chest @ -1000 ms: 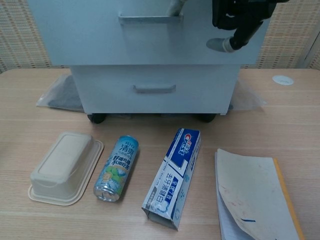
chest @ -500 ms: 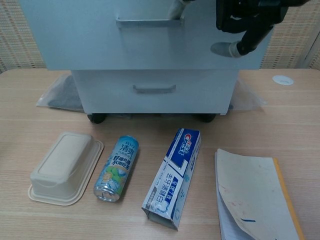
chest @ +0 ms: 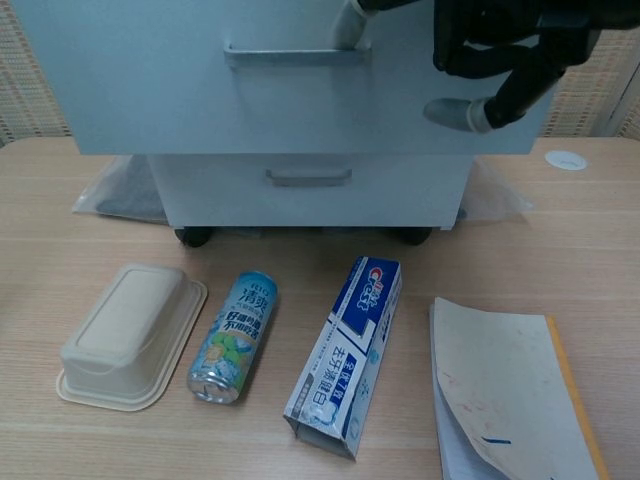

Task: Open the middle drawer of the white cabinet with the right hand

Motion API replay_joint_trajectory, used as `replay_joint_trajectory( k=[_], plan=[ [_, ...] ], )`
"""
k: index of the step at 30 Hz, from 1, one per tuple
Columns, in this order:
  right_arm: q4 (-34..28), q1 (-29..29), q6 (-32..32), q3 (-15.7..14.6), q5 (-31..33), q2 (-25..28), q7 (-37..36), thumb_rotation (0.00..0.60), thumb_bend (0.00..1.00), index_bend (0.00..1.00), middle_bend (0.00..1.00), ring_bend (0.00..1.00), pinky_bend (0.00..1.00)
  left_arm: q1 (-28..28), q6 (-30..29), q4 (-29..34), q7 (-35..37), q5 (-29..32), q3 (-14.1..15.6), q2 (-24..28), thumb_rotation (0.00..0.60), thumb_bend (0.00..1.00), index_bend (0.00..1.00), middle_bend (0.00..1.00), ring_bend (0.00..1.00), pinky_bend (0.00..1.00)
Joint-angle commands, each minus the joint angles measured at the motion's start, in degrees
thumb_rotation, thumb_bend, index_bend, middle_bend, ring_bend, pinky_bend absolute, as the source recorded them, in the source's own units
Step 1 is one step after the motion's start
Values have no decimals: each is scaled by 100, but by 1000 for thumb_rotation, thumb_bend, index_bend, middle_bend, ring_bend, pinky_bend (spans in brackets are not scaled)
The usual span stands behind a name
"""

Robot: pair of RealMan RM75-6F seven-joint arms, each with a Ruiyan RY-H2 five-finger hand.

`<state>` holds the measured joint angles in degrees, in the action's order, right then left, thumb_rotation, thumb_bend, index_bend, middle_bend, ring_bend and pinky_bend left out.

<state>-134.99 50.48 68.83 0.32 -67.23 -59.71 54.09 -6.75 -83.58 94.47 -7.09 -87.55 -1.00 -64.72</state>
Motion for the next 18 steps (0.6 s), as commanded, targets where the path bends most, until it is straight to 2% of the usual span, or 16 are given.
replay_joint_trajectory(
  k=[1,18],
  plan=[
    [0,-135,-27,-52,-296,43,-104,600,381,164,903,909,798,-2,-3,6,-4,-5,-2,2,600,315,17,17,3,140],
    [0,-583,-240,-152,-1106,207,-320,600,381,164,903,909,798,-1,-10,73,-70,-28,10,33,600,315,17,17,3,140]
  ],
)
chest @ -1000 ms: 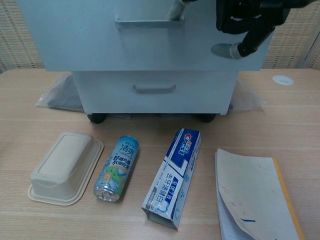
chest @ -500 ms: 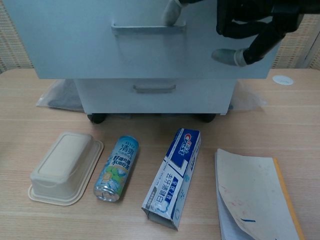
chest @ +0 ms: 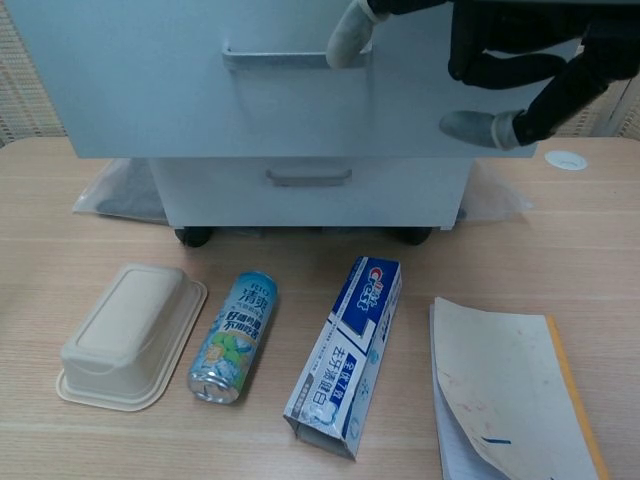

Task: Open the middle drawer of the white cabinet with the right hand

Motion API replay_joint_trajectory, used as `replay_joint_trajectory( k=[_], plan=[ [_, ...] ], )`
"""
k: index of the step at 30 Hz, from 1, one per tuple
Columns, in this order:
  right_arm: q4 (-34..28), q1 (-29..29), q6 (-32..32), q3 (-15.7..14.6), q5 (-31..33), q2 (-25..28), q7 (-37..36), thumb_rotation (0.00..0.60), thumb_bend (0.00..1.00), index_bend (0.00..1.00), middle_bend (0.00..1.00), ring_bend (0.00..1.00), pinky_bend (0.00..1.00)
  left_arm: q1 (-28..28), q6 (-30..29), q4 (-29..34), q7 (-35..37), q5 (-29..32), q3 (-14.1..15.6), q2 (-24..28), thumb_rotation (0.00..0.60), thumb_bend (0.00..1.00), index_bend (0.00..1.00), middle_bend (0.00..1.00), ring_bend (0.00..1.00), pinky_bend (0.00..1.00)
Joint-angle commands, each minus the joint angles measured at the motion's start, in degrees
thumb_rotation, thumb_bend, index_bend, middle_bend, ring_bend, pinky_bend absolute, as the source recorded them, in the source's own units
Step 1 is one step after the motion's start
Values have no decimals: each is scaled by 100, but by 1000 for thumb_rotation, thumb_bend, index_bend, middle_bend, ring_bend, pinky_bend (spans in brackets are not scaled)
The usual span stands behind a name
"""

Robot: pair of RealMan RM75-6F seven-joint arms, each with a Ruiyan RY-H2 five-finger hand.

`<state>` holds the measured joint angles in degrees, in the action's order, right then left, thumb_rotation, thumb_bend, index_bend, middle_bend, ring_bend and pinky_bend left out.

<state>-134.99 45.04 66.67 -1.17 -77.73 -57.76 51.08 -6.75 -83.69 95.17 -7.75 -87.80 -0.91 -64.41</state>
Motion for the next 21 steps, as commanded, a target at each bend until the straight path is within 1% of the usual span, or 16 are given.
replay_joint_trajectory(
  k=[1,8,11,14,17,21],
  plan=[
    [0,-68,-30,2,-103,23,-30,600,381,164,903,909,798,-1,-3,4,-10,-5,0,1,600,315,17,17,3,140],
    [0,-269,46,74,-393,156,-167,600,382,164,902,909,797,-1,-10,33,-16,-19,2,16,600,315,17,17,3,140],
    [0,-491,223,23,-669,330,-297,600,382,164,881,906,798,4,-24,39,-5,-18,-4,27,600,315,17,17,3,140],
    [0,-842,497,-135,-1054,606,-522,600,382,164,831,865,798,0,-22,37,8,0,-18,52,600,315,17,17,3,140],
    [0,-1287,848,-365,-1466,933,-791,600,382,164,790,814,798,-11,-21,46,14,4,-34,84,600,315,17,17,3,139],
    [59,-1896,1285,-659,-1733,1262,-1041,600,382,164,736,759,797,-26,-5,56,11,24,-53,101,600,315,17,17,3,140]
  ],
)
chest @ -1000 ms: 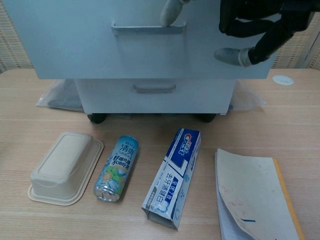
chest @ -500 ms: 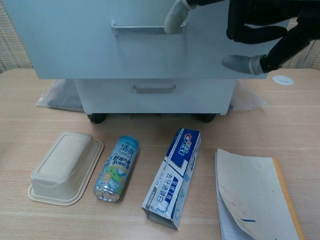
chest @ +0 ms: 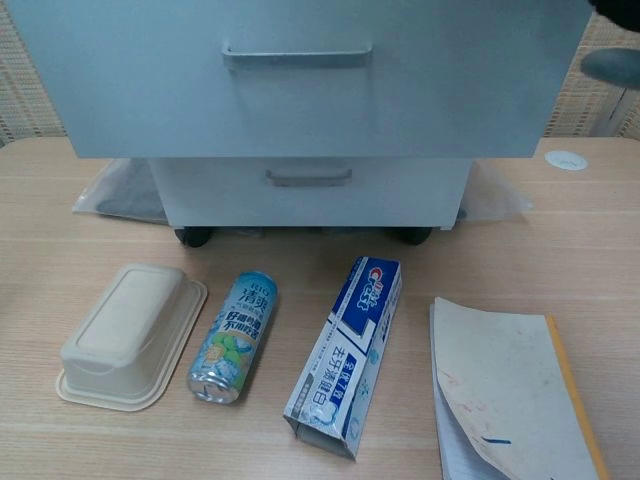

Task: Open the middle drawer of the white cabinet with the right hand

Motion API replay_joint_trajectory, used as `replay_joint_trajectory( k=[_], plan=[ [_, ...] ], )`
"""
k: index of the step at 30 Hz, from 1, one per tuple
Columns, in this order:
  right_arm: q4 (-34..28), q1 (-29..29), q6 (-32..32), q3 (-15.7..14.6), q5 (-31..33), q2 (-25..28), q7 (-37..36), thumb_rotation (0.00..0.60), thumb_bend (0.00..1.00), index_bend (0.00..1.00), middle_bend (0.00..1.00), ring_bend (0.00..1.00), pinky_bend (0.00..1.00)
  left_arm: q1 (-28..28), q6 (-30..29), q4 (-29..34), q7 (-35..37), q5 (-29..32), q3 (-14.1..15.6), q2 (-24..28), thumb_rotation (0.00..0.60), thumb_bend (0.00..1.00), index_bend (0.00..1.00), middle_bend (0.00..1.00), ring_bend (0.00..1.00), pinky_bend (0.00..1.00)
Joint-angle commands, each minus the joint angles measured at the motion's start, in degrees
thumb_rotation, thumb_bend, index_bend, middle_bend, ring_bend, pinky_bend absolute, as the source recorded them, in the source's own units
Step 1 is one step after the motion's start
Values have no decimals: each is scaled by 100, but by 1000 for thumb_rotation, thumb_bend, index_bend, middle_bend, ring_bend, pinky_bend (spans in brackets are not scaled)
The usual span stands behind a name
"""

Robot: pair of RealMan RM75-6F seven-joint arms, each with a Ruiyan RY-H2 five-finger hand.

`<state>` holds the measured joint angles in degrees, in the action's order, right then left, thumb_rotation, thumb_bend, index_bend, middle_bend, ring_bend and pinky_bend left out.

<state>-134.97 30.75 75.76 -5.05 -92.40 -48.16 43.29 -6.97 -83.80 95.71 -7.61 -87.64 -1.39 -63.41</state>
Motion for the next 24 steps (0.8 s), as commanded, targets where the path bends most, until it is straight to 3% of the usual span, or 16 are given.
replay_joint_trajectory(
  k=[1,7,13,19,24],
  plan=[
    [166,-630,496,-325,-305,341,-380,600,382,164,714,737,797,-10,19,8,-7,19,-8,2,600,315,17,17,3,140],
    [1035,-1328,1175,-340,-267,269,-1190,600,382,164,605,602,776,-32,50,44,-9,37,-20,-4,600,315,17,17,3,139],
    [1954,-1841,1691,-147,54,-100,-2099,600,381,164,484,450,646,-66,110,87,52,50,-22,-11,600,315,17,17,3,140],
    [2762,-2168,1802,5,387,-493,-2727,600,375,164,411,355,552,-84,110,99,38,54,-38,-15,600,315,17,17,4,139],
    [3090,-2318,1698,50,503,-697,-3109,600,351,164,360,302,495,-85,108,90,12,50,-31,-43,600,315,17,17,5,139]
  ],
)
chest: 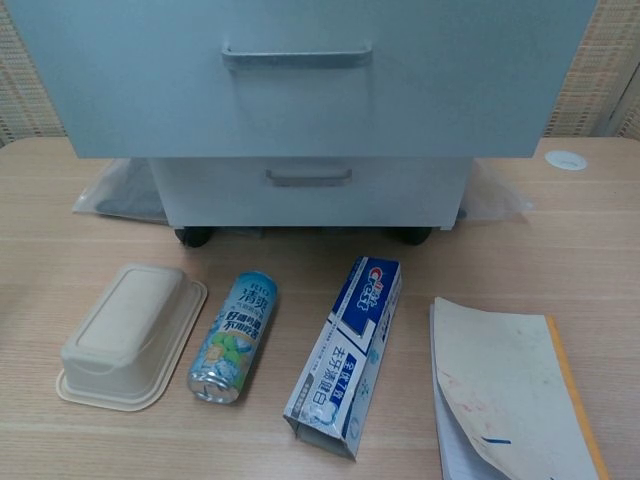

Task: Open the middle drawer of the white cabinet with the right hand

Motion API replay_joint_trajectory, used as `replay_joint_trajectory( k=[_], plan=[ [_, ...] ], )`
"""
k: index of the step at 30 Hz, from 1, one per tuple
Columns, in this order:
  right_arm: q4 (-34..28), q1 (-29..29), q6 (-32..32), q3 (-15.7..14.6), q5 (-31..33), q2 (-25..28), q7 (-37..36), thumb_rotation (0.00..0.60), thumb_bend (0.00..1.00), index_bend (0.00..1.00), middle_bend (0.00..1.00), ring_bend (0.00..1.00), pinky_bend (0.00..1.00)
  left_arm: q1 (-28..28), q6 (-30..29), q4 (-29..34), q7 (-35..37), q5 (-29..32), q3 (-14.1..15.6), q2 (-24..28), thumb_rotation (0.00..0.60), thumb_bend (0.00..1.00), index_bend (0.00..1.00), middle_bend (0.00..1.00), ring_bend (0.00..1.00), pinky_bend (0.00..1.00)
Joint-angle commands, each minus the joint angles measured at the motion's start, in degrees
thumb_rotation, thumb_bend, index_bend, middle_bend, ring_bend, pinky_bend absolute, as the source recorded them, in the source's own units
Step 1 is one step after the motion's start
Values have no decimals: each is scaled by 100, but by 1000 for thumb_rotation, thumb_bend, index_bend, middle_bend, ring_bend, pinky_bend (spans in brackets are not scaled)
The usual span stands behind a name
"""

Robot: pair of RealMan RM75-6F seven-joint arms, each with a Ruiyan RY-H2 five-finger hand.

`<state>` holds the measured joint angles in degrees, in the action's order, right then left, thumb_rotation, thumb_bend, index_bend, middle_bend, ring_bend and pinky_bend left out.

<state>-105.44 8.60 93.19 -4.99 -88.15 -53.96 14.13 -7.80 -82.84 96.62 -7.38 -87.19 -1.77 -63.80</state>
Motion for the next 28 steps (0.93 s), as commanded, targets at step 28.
replay_joint_trajectory(
  k=[28],
  plan=[
    [826,-521,-214,325,-23,-570,-746,600,201,121,297,201,352,34,-8,-139,-28,0,58,-142,600,315,31,17,9,139]
  ],
)
